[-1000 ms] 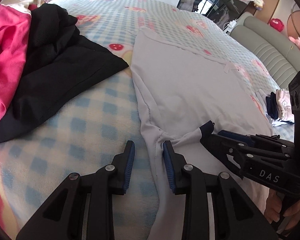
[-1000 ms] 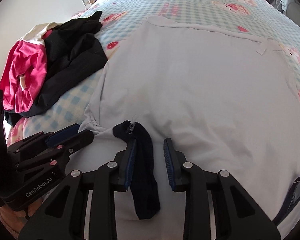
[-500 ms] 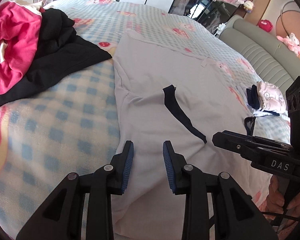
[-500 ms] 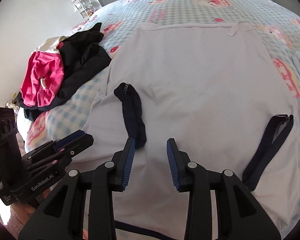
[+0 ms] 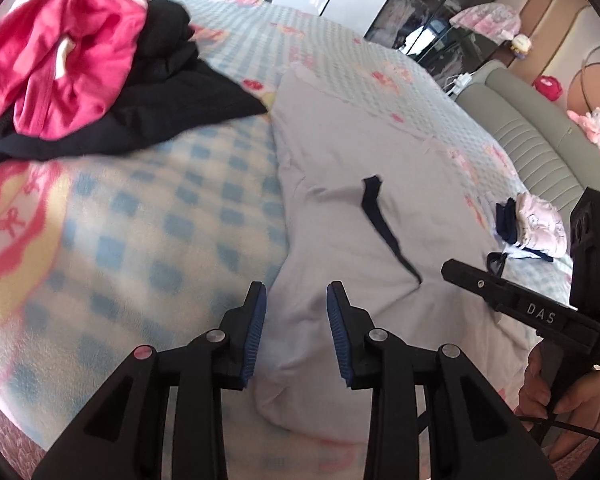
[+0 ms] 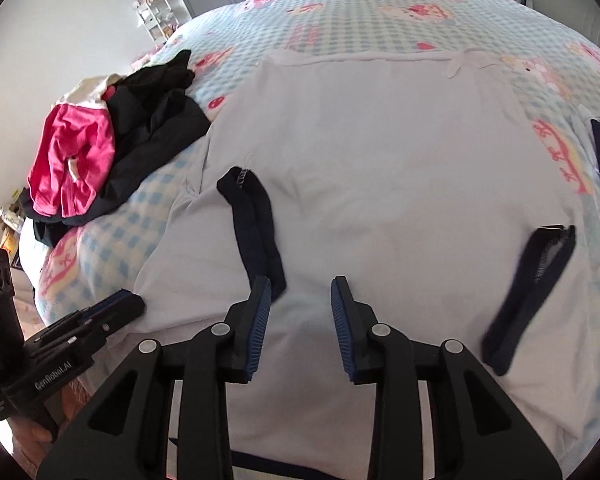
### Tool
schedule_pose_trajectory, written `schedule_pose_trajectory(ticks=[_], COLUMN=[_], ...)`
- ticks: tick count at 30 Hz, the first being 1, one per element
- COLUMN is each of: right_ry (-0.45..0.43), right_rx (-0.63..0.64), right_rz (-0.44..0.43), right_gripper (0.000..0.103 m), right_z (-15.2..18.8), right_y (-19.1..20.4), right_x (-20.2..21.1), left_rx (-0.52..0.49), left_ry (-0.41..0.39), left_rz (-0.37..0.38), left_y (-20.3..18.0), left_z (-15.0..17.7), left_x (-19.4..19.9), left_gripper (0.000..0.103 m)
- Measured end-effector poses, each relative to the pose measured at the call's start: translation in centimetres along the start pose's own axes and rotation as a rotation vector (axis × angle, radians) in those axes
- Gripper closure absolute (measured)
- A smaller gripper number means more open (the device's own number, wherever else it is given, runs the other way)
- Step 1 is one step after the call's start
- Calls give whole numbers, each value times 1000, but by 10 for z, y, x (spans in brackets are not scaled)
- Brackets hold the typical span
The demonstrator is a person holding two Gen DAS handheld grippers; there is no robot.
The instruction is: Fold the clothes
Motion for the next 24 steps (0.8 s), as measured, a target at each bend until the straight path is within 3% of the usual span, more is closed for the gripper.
schedule_pose_trajectory(ticks=[2, 7, 16, 17, 24], right_ry=[-10, 37, 103, 109, 144], right_rx=[31, 125, 236, 259, 367], right_rz=[17, -28, 28, 33, 2], right_gripper=[71, 71, 67, 63, 65], right_z=[-4, -10, -10, -8, 13], right_y=[-4, 7, 26, 29, 36], right_x=[2, -17, -59, -59, -43], left_rx=[-34, -131, -114, -109, -118], left_ry=[27, 95, 116, 116, 115], left_rz=[26, -10, 10, 15, 9], left_y=[-13, -35, -25, -23, -23], left_z=[-11, -19, -9, -8, -6], left_x=[-14, -54, -65, -65, -66], left_gripper=[70, 70, 70, 70, 70])
Point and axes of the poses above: each gripper's, at about its wrist camera, not at the fingertips, and x roughly against the way its jaws point, y to its left, z to its underside, the point moved 2 cm from there along -x, roughly the way its jaws point, and after that the axes turned 6 degrees about -x, right-handed, at the moved point
